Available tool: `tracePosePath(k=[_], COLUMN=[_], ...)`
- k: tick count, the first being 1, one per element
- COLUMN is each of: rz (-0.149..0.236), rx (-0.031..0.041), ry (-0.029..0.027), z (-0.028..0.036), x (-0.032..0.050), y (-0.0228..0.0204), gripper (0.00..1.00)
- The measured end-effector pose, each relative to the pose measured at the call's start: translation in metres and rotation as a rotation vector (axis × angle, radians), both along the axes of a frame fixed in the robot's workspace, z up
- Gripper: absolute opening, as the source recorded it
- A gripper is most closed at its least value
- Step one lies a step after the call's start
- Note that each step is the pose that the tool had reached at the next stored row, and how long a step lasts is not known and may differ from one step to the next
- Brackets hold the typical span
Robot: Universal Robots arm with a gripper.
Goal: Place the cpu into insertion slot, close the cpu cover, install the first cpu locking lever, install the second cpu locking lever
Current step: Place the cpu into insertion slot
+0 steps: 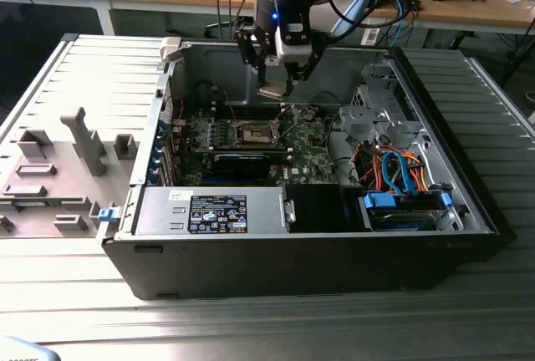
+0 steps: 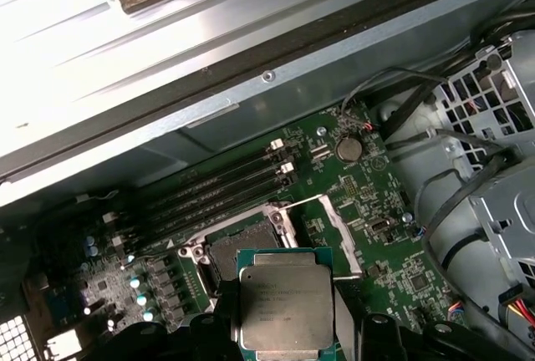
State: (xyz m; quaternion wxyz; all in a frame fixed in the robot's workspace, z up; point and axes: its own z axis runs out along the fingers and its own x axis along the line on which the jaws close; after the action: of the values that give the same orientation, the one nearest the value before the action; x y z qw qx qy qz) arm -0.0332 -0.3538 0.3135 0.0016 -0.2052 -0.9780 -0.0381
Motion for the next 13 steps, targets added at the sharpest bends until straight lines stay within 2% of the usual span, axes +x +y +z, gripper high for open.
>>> tracePosePath(k=[13], rz=[-0.031], rx=[0.0001], ry=[0.0000], z=[-0.0006], x=[0.0000], y=[0.0000], gripper=[0.54])
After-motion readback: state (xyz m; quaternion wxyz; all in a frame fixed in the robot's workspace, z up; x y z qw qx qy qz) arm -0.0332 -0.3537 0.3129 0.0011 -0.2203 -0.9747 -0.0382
